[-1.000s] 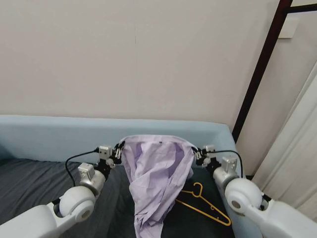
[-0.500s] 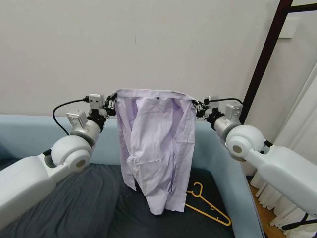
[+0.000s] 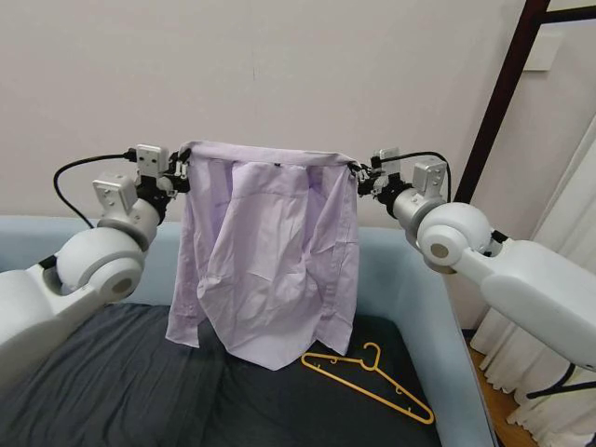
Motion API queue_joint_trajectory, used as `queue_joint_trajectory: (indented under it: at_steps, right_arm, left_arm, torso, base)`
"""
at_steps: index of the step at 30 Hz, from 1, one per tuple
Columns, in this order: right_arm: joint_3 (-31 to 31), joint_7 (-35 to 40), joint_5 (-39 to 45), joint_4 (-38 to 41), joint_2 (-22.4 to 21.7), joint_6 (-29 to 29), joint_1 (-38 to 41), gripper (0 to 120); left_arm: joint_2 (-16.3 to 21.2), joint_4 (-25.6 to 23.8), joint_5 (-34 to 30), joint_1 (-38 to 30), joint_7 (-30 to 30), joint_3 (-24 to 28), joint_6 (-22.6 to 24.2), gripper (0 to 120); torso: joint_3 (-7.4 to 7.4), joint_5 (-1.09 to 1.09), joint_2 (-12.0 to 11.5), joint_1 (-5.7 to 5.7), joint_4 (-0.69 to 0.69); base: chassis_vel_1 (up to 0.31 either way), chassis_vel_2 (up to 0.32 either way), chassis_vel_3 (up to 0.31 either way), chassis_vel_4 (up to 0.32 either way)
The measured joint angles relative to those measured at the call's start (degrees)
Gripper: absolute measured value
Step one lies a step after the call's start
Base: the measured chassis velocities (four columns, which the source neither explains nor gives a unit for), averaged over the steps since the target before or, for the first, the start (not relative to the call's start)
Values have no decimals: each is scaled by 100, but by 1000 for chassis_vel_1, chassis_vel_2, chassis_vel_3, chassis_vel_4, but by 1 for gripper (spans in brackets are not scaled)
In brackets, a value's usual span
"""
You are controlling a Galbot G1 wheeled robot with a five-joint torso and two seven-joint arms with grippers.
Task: Pick up the clothes from the sofa and hang them on the clothes hanger.
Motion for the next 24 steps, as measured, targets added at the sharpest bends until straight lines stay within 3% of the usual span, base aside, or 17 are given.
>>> queue_joint_trajectory:
  at_steps: [3, 6, 14, 18, 20, 21, 24]
  right_arm:
    - [294, 270, 359, 617, -223, -135, -234, 0]
    - [569, 382, 578, 955, -442, -217, -399, 0]
    - [1617, 383, 1068, 1718, -1205, -405, -1142, 0]
    - [1819, 418, 1249, 1928, -1357, -445, -1355, 0]
    - [1740, 566, 1262, 1928, -1262, -459, -1437, 0]
    - [1740, 566, 1262, 1928, -1262, -459, -1437, 0]
    - [1359, 692, 1015, 1709, -917, -443, -1654, 0]
  left_arm:
    - [394, -466, -58, 629, -205, -480, -48, 0]
    - [528, -677, -174, 655, -304, -595, -11, 0]
    - [972, -1332, -938, 729, -669, -1072, 362, 0]
    - [810, -1495, -1228, 719, -1010, -1127, 641, 0]
    - [419, -1476, -1059, 734, -1247, -823, 749, 0]
    - [419, -1476, -1059, 734, -1247, -823, 749, 0]
    - [-193, -1157, -728, 945, -1325, -483, 772, 0]
  torso:
    - [0, 2, 0, -1, 5]
    - [-1, 1, 1, -1, -4]
    - [-1, 8, 1, -1, -2]
    - [-1, 4, 1, -1, -2]
    - [0, 2, 1, -1, -1]
    - [0, 2, 1, -1, -1]
    - [1, 1, 0, 0, 0]
  base:
    - [0, 0, 0, 0]
    - [0, 0, 0, 0]
    - [0, 0, 0, 0]
    - [0, 0, 0, 0]
    - [0, 0, 0, 0]
    - [0, 0, 0, 0]
    - [0, 0, 0, 0]
